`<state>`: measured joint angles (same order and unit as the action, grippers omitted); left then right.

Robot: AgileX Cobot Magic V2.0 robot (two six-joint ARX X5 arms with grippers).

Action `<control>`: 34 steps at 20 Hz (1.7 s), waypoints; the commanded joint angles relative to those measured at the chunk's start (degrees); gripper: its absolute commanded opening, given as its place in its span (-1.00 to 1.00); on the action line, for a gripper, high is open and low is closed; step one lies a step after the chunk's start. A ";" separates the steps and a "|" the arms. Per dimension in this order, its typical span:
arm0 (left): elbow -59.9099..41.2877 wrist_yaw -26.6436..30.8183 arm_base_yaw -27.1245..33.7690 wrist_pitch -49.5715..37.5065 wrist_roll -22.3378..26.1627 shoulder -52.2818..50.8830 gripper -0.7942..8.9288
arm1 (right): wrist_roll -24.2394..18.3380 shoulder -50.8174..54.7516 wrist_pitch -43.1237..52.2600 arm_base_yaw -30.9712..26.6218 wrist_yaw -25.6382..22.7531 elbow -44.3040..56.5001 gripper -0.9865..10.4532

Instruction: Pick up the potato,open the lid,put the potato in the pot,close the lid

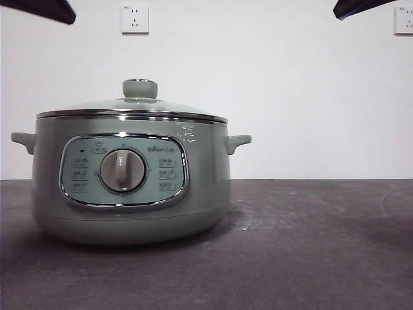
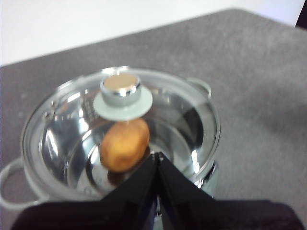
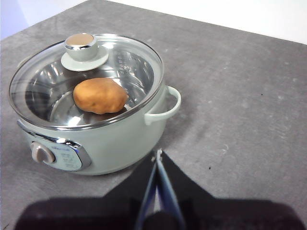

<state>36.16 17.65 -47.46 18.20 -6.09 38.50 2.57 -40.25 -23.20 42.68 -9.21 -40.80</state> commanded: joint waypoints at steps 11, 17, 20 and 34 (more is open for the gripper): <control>-0.24 1.73 0.76 3.89 2.86 -2.27 -0.84 | 0.55 0.17 0.26 0.09 -0.17 0.46 -0.83; -6.67 -5.64 16.83 1.70 3.13 -13.75 -0.84 | 0.55 0.17 0.20 0.09 -0.15 0.46 -0.83; -15.50 -9.29 26.86 -3.30 3.10 -22.01 -0.84 | 0.55 0.17 0.22 0.09 -0.15 0.46 -0.83; -35.78 -16.44 42.23 -7.02 4.87 -38.40 -0.84 | 0.55 0.17 0.13 0.09 -0.15 0.46 -0.82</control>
<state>1.28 1.56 -5.43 11.16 -2.48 0.27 2.57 -40.16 -23.22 42.68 -9.21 -40.80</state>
